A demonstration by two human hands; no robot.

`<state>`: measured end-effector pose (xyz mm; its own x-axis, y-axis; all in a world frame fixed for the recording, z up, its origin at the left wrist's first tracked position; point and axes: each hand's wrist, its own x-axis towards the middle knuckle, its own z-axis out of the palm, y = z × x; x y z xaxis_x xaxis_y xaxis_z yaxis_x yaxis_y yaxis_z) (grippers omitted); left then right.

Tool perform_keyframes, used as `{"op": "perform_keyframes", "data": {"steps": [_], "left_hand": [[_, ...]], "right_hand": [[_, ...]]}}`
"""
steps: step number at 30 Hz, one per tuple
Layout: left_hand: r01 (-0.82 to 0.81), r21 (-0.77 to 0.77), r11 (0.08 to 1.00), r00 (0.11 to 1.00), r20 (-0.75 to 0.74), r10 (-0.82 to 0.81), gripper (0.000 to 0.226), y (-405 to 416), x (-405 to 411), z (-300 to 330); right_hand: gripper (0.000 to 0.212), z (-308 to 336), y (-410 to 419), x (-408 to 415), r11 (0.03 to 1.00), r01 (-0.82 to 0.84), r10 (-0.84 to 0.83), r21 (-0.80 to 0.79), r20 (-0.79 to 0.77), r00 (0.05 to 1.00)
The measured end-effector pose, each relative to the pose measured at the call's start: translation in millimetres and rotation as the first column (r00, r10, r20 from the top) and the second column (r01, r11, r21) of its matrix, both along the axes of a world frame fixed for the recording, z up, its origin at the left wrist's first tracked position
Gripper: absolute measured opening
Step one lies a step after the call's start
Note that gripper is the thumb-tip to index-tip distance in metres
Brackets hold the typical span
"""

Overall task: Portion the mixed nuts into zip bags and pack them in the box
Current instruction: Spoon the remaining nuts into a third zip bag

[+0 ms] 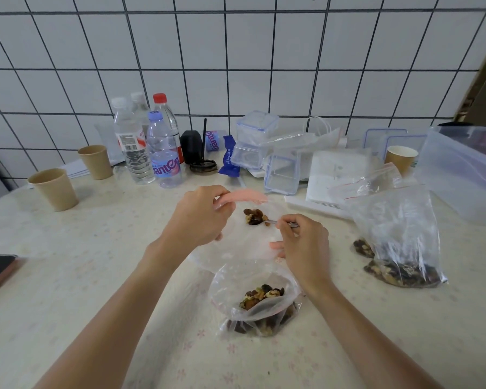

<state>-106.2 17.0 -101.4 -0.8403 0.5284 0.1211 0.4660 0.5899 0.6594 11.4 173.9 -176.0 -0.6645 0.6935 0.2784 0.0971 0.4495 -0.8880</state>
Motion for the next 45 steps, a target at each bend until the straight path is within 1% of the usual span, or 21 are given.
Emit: {"op": "perform_keyframes", "data": {"steps": [3, 7, 9, 13, 16, 21, 25, 29, 33, 36, 39, 40, 42, 43, 45], "left_hand": [[-0.021, 0.016, 1.000, 0.997, -0.067, 0.022, 0.009, 0.6, 4.0, -1.1], [-0.061, 0.025, 0.998, 0.953, -0.296, 0.065, 0.019, 2.5, 9.4, -6.5], [-0.063, 0.029, 0.998, 0.928, -0.366, 0.070, 0.020, 4.2, 10.2, -9.4], [-0.066, 0.030, 0.997, 0.909, -0.411, 0.072, 0.020, 5.3, 9.0, -13.0], [-0.075, 0.023, 0.997, 0.902, -0.425, 0.078, 0.022, 4.3, 7.1, -15.2], [-0.076, 0.031, 0.997, 0.877, -0.474, 0.082, 0.023, 0.8, 3.4, -17.0], [-0.076, 0.029, 0.997, 0.882, -0.464, 0.081, 0.026, -2.1, 2.2, -16.7], [-0.072, 0.054, 0.996, 0.904, -0.419, 0.088, 0.040, -4.5, 1.2, -11.3], [-0.038, 0.053, 0.998, 0.903, -0.426, 0.057, 0.047, -7.1, 9.6, -0.2], [-0.003, 0.115, 0.993, 0.897, -0.439, 0.053, 0.043, -14.3, 26.7, 8.8], [0.024, 0.178, 0.984, 0.885, -0.461, 0.062, 0.032, -26.7, 47.4, 10.0], [0.036, 0.176, 0.984, 0.888, -0.457, 0.049, 0.028, -31.3, 53.8, 9.0], [0.051, 0.098, 0.994, 0.908, -0.419, -0.005, 0.022, -39.8, 64.8, 5.7], [0.051, 0.039, 0.998, 0.925, -0.379, -0.032, 0.022, -43.4, 69.5, 3.1], [0.043, -0.045, 0.998, 0.959, -0.279, -0.054, 0.033, -50.2, 78.4, -5.1]], "right_hand": [[0.015, -2.3, 0.0, -0.4, 0.999, -0.016, 0.016, 0.028, 0.010, 1.000], [0.015, -6.4, 1.3, -3.3, 1.000, -0.014, 0.014, 0.018, 0.002, 1.000], [0.014, -7.5, 3.7, -4.0, 0.999, -0.021, 0.020, -0.047, -0.010, 1.000], [0.016, -4.9, 7.4, -3.3, 0.954, -0.048, 0.025, -0.297, -0.079, 0.997], [0.016, -1.7, 8.4, -2.8, 0.929, -0.061, 0.033, -0.364, -0.083, 0.996], [0.009, 6.1, 11.2, 3.4, 0.869, -0.100, 0.067, -0.484, -0.085, 0.994], [0.008, 13.4, 12.3, 16.0, 0.855, -0.133, 0.108, -0.501, -0.079, 0.991], [0.009, 22.8, 17.8, 34.1, 0.866, -0.152, 0.128, -0.477, -0.083, 0.988], [0.007, 36.8, 21.9, 55.5, 0.874, -0.189, 0.146, -0.447, -0.127, 0.981], [0.009, 50.7, 21.8, 73.9, 0.880, -0.222, 0.168, -0.420, -0.160, 0.973], [0.012, 63.3, 19.4, 95.2, 0.877, -0.262, 0.198, -0.402, -0.193, 0.961], [0.012, 66.7, 18.2, 102.6, 0.874, -0.273, 0.208, -0.401, -0.199, 0.958], [0.012, 71.7, 14.5, 117.5, 0.868, -0.293, 0.226, -0.402, -0.207, 0.952], [0.012, 72.8, 12.6, 124.5, 0.866, -0.303, 0.237, -0.398, -0.207, 0.949], [0.010, 72.2, 8.1, 137.4, 0.867, -0.315, 0.260, -0.387, -0.189, 0.947]]}}
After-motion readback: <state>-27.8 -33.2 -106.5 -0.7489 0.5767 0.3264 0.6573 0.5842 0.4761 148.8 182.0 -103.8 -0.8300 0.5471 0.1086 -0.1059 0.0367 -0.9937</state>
